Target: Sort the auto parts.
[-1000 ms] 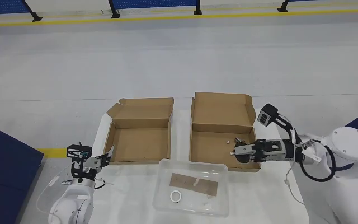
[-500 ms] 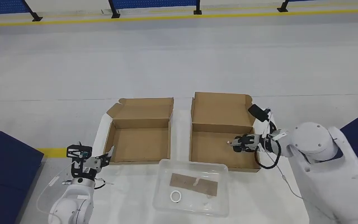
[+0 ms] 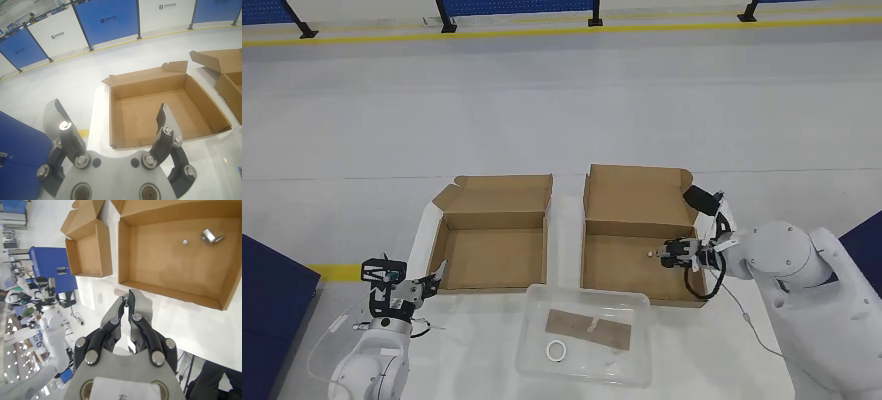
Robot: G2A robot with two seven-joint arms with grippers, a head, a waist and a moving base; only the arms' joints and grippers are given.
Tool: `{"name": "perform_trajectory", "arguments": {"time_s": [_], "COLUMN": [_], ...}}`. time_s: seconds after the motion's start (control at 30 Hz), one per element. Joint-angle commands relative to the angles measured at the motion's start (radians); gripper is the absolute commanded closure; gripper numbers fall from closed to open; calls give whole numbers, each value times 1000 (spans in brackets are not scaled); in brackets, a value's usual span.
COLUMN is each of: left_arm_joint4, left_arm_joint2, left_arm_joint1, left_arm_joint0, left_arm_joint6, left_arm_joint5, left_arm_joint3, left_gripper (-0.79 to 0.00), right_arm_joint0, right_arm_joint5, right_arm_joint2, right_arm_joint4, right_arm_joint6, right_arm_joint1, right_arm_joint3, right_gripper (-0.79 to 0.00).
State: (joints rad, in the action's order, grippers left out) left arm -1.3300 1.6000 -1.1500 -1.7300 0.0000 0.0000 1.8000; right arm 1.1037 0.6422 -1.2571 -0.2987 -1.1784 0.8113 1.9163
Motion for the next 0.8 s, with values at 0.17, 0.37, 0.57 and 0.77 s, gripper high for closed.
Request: {"name": "perform_trajectory", "arguments": {"time_s": [0.17, 0.37, 0.57, 0.77], "left_arm_joint4": [0, 0, 0, 0], "left_arm_joint2": [0, 0, 0, 0], "left_arm_joint1": [0, 0, 0, 0], "left_arm_joint0": [0, 0, 0, 0], "left_arm_joint6": [0, 0, 0, 0], "left_arm_joint5": [0, 0, 0, 0], "left_arm_joint3": [0, 0, 0, 0], "left_gripper": [-785, -785, -785, -785], "right_arm_joint0": [-243, -407, -445, -445], "right_arm_joint5": [15, 52, 51, 51], "right_arm_joint2": [284, 517, 569, 569], "right_arm_joint4": [-109, -93, -73, -73], "right_arm_joint6": [15, 52, 51, 51], "right_arm_joint1": [32, 82, 96, 96], "right_arm_joint3": [-211, -384, -424, -424], "right_gripper": [0, 0, 0, 0]}}
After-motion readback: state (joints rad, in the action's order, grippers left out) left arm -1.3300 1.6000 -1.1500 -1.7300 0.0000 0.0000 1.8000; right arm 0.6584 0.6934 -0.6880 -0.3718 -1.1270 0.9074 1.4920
